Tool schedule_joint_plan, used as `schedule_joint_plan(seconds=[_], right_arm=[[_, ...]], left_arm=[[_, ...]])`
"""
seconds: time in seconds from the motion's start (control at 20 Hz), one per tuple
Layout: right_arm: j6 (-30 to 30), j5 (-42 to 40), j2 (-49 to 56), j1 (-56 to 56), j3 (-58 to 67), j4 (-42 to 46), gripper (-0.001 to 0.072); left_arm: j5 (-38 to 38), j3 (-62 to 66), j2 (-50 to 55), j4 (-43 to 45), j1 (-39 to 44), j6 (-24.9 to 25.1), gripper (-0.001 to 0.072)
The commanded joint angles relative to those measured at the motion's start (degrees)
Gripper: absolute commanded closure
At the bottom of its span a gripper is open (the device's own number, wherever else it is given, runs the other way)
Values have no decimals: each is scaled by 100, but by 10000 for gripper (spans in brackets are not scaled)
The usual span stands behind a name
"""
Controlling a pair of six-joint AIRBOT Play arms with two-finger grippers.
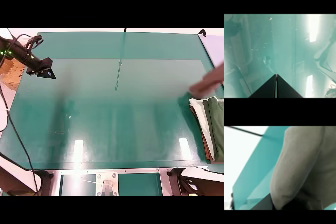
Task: Fold the shirts.
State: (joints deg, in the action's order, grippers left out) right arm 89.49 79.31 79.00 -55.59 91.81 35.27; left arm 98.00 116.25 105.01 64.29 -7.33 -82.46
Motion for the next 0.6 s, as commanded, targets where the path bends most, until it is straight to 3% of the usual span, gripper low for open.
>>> schedule_joint_plan(seconds=[0.0, 0.25, 0.55], right_arm=[[713, 789, -310, -955, 140, 1580, 697], [1300, 1532, -715, -1139, 59, 4089, 698], [1296, 1910, -717, -1139, -1043, 5709, 697]], left_arm=[[2, -2, -4, 2, -2, -4, 685], [70, -2, -4, -2, -2, -2, 685], [109, -2, -4, -2, -2, -2, 685]])
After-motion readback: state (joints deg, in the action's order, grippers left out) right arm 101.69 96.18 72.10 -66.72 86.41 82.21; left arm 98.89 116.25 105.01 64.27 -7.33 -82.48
